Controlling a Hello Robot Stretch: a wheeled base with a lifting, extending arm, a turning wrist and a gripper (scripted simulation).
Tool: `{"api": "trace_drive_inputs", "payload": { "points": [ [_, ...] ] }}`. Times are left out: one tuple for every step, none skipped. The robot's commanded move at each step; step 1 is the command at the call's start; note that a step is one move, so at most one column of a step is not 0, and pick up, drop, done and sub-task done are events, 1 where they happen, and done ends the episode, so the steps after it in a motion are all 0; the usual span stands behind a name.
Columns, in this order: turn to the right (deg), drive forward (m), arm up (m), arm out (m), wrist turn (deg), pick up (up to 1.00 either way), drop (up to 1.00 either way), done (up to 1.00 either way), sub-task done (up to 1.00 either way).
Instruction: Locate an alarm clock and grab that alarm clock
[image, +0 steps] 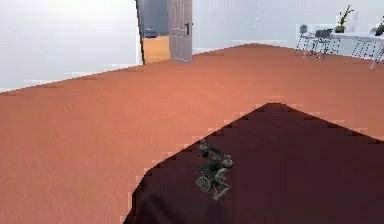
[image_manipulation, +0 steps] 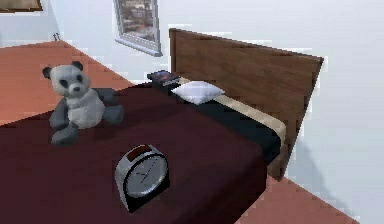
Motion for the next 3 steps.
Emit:
{"api": "trace_drive_inputs", "payload": {
  "points": [
    [-12.0,0.00,0.00,0.00,0.0,0.00,0.00,0.00,0.00],
    [0.0,0.00,0.50,0.00,0.0,0.00,0.00,0.00,0.00],
    [0.0,0.00,0.22,0.00,0.0,0.00,0.00,0.00,0.00]
  ]
}}
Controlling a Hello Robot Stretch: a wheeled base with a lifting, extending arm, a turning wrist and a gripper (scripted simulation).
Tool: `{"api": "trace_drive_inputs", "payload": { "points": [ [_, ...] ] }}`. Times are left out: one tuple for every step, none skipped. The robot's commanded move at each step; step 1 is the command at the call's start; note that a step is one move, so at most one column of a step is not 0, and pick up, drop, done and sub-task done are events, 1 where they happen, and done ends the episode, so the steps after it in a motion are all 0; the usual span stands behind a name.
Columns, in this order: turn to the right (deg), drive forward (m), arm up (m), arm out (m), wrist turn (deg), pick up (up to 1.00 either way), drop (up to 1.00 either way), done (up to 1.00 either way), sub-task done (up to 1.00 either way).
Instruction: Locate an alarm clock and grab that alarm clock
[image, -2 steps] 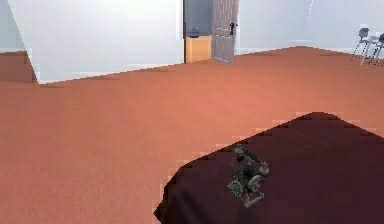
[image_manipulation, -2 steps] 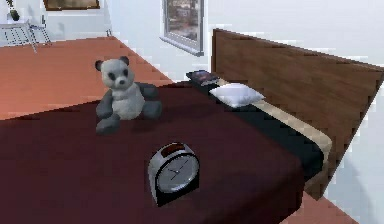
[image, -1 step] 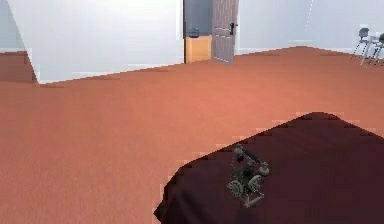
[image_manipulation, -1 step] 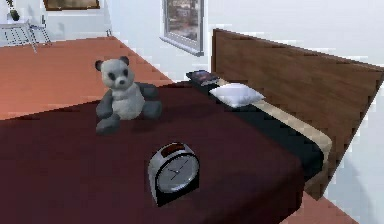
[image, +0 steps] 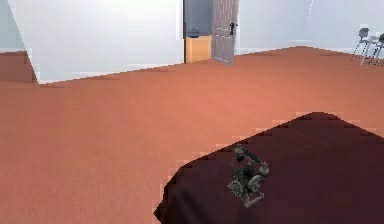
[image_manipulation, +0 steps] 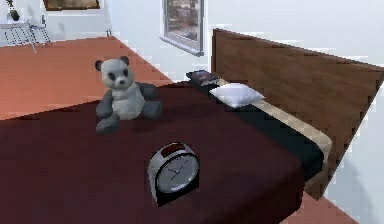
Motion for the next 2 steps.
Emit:
{"api": "trace_drive_inputs", "payload": {
  "points": [
    [0.0,0.00,0.00,0.28,0.0,0.00,0.00,0.00,0.00],
    [0.0,0.00,0.00,0.00,45.0,0.00,0.00,0.00,0.00]
  ]
}}
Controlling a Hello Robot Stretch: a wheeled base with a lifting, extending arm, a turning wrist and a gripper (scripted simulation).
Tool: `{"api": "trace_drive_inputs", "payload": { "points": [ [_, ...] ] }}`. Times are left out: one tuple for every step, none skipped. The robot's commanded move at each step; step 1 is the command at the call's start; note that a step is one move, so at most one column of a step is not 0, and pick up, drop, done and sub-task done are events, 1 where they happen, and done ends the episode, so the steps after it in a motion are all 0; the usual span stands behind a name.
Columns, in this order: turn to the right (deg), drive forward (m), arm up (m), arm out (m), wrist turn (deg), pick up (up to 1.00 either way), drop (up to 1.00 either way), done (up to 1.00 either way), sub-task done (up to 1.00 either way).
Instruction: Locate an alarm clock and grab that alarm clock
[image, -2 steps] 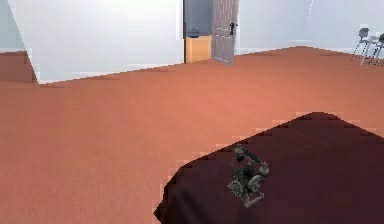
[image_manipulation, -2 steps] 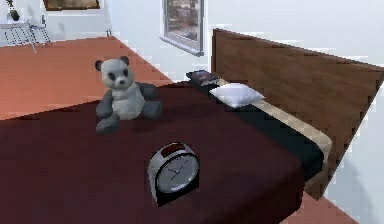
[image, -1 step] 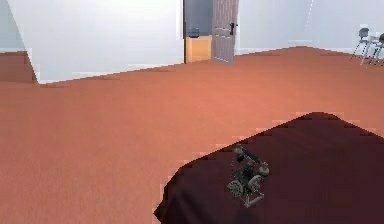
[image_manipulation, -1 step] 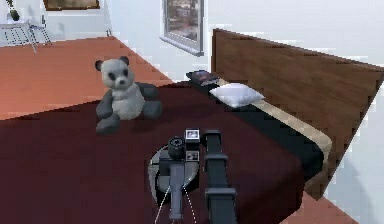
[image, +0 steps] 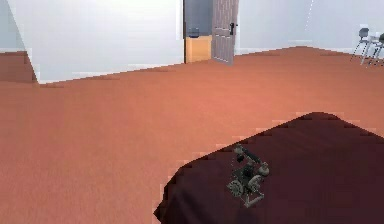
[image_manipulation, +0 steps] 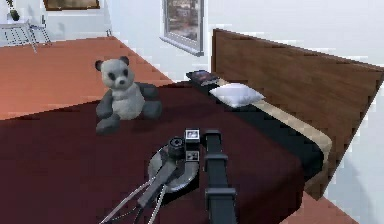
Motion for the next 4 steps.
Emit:
{"api": "trace_drive_inputs", "payload": {
  "points": [
    [0.0,0.00,0.00,0.00,45.0,0.00,0.00,0.00,0.00],
    [0.0,0.00,0.00,0.00,45.0,0.00,0.00,0.00,0.00],
    [0.0,0.00,0.00,0.00,9.0,0.00,0.00,0.00,0.00],
    [0.0,0.00,-0.30,0.00,0.0,0.00,0.00,0.00,0.00]
  ]
}}
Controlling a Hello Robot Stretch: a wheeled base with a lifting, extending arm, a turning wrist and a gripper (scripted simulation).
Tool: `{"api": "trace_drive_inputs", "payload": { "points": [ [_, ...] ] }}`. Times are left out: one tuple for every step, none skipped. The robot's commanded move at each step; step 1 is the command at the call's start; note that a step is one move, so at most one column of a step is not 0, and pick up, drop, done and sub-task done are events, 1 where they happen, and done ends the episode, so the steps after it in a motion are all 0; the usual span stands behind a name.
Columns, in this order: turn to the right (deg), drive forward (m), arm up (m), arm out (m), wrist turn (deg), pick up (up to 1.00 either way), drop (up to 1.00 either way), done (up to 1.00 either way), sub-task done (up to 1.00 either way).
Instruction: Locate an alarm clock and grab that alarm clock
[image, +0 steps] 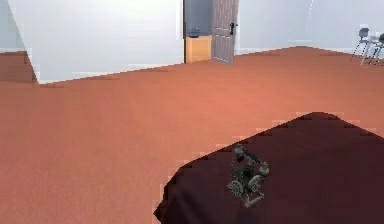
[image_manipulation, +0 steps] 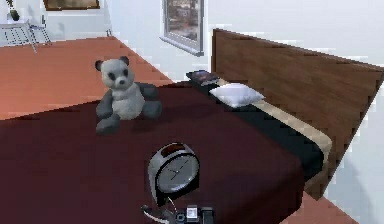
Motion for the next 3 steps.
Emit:
{"api": "trace_drive_inputs", "payload": {
  "points": [
    [0.0,0.00,0.00,0.00,0.0,1.00,0.00,0.00,0.00],
    [0.0,0.00,0.10,0.00,0.0,0.00,0.00,0.00,0.00],
    [0.0,0.00,0.00,0.00,0.0,0.00,0.00,1.00,0.00]
  ]
}}
